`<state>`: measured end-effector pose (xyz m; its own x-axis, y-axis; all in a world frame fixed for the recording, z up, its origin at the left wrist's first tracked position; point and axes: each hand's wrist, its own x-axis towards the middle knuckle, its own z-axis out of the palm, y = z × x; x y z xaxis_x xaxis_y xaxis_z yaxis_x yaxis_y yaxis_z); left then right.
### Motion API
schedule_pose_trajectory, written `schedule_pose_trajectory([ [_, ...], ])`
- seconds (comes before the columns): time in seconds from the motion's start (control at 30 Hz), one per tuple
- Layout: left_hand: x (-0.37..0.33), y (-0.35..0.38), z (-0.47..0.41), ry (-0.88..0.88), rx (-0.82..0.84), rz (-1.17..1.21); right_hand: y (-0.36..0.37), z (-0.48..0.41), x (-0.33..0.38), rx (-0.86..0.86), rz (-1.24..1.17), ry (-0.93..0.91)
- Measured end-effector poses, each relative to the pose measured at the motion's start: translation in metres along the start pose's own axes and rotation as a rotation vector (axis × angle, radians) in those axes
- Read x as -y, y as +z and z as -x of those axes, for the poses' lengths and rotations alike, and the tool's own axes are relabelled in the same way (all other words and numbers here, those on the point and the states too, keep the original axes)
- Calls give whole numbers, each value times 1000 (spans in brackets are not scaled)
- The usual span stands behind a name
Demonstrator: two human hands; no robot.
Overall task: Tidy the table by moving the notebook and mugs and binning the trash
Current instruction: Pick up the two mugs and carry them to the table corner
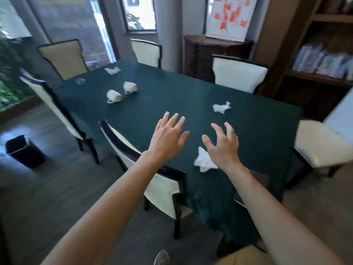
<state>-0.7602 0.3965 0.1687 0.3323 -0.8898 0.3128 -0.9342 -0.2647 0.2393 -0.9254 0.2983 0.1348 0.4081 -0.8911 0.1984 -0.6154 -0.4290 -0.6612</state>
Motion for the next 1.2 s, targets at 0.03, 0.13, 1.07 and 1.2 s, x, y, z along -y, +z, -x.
schedule_pose_trajectory([
  [0.03, 20, -9, 0, -37, -8, -51, 10, -6, 19, 26, 18, -37],
  [0.13, 85, -33, 4, -166, -12, -142, 48, -23, 72, 116, 75, -137],
  [1.07, 565, -107, -59, -552, 155, -224, 403, -196, 398, 367, 283, -296],
  [1.2, 604, -89, -98, -571, 178, -200, 439, -242, 403, 395, 298, -285],
])
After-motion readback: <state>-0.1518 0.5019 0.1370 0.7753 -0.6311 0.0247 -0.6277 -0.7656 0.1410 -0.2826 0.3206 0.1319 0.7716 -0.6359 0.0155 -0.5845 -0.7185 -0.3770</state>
